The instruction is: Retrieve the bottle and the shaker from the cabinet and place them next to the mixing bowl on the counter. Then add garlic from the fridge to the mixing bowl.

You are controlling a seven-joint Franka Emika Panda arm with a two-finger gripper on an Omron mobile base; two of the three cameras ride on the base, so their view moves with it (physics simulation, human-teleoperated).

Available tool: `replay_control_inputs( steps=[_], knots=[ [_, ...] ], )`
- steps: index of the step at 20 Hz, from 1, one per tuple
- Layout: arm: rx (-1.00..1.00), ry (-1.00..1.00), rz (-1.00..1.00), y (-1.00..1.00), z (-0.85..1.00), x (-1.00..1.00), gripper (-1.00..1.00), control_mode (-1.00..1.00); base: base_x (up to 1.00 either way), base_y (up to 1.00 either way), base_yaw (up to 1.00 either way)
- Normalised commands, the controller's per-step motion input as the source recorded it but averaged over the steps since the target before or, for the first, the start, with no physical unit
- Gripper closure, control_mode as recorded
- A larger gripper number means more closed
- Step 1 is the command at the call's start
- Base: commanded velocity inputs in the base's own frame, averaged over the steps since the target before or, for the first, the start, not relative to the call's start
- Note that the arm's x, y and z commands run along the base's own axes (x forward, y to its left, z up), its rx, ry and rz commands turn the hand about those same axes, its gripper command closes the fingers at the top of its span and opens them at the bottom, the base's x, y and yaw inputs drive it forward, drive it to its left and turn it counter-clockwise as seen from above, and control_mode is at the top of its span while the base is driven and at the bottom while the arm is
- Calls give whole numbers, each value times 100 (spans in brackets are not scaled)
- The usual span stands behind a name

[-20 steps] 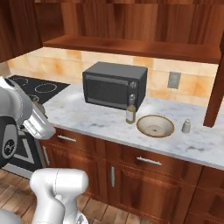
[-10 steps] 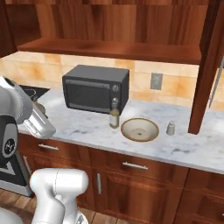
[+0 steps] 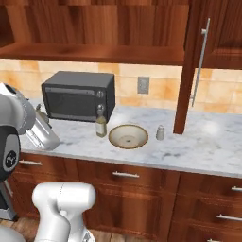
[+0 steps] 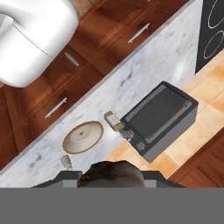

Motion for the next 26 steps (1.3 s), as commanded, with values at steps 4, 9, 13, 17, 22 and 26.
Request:
replay_control_inputs(
  steps=[4,9,13,17,22,26],
  knots=[
    [0,0,0,0,0,0,100,100,49,-17,-25],
    [0,0,0,0,0,0,100,100,44,-20,-22],
    [0,0,0,0,0,0,100,100,28,-24,-20],
    [0,0,0,0,0,0,100,100,26,-20,-19],
    [0,0,0,0,0,0,100,100,34,-9,-17],
    [0,0,0,0,0,0,100,100,38,-4,-14]
  ],
)
